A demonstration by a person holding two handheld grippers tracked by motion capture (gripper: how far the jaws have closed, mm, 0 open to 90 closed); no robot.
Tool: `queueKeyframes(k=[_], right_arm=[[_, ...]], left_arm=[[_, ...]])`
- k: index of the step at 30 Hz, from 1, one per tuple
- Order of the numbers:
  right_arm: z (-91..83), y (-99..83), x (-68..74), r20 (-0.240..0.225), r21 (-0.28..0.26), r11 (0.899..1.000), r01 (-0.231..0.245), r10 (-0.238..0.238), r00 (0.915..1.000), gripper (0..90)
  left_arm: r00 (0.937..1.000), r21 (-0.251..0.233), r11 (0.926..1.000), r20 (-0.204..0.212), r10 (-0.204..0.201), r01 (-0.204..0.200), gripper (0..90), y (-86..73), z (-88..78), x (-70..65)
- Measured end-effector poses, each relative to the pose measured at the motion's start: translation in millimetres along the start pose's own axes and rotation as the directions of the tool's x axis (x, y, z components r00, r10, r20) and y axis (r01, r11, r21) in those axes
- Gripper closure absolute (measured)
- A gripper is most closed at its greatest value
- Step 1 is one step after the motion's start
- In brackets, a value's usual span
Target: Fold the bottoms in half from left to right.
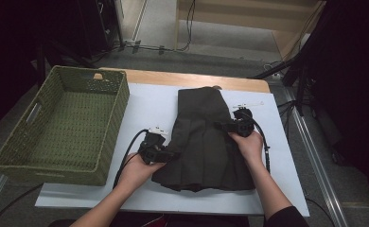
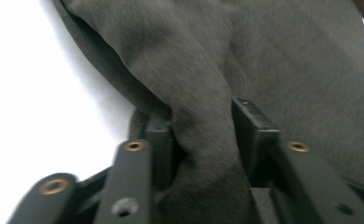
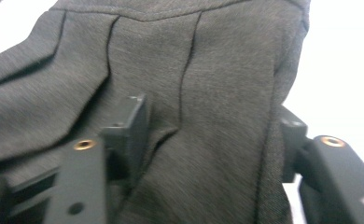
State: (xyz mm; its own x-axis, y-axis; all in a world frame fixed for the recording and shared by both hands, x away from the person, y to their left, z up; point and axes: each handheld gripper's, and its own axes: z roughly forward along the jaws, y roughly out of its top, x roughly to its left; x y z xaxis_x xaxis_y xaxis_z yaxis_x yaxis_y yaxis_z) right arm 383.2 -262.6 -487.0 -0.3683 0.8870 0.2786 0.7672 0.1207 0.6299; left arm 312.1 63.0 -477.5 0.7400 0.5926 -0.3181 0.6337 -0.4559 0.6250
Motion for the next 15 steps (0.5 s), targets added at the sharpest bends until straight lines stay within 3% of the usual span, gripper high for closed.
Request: queueKeyframes(k=[4, 5, 10, 11, 15], right_arm=[[-13.2, 0.1, -1.4, 0.052, -0.024, 0.998, 0.055, -0.053, 0.9972, 30.8], [-20.7, -0.6, -3.8, 0.067, -0.038, 0.997, 0.066, -0.064, 0.9957, 27.8], [-37.1, -2.7, -12.0, 0.035, -0.054, 0.998, 0.028, -0.027, 0.999, 27.2], [-43.2, -5.6, -12.5, 0.033, -0.053, 0.998, 0.039, -0.037, 0.9988, 27.4], [-49.5, -11.0, -10.8, 0.044, -0.051, 0.996, 0.066, -0.064, 0.997, 29.4]], left_arm=[[0.9996, -0.01, 0.9997, 0.02, 0.022, -0.022, 44.9, -4.9, 1.2, -0.3], [0.9994, -0.013, 0.9998, 0.031, 0.015, -0.015, 37.7, -4.9, -0.6, 0.5], [0.9998, -0.055, 0.9984, -0.008, 0.017, -0.017, 25.0, -3.6, -9.8, 0.8], [0.9997, -0.088, 0.996, -0.019, 0.013, -0.014, 23.4, -1.9, -17.0, 1.6], [0.9997, -0.116, 0.9932, -0.024, 0.003, -0.006, 18.8, -1.2, -25.3, 3.8]])
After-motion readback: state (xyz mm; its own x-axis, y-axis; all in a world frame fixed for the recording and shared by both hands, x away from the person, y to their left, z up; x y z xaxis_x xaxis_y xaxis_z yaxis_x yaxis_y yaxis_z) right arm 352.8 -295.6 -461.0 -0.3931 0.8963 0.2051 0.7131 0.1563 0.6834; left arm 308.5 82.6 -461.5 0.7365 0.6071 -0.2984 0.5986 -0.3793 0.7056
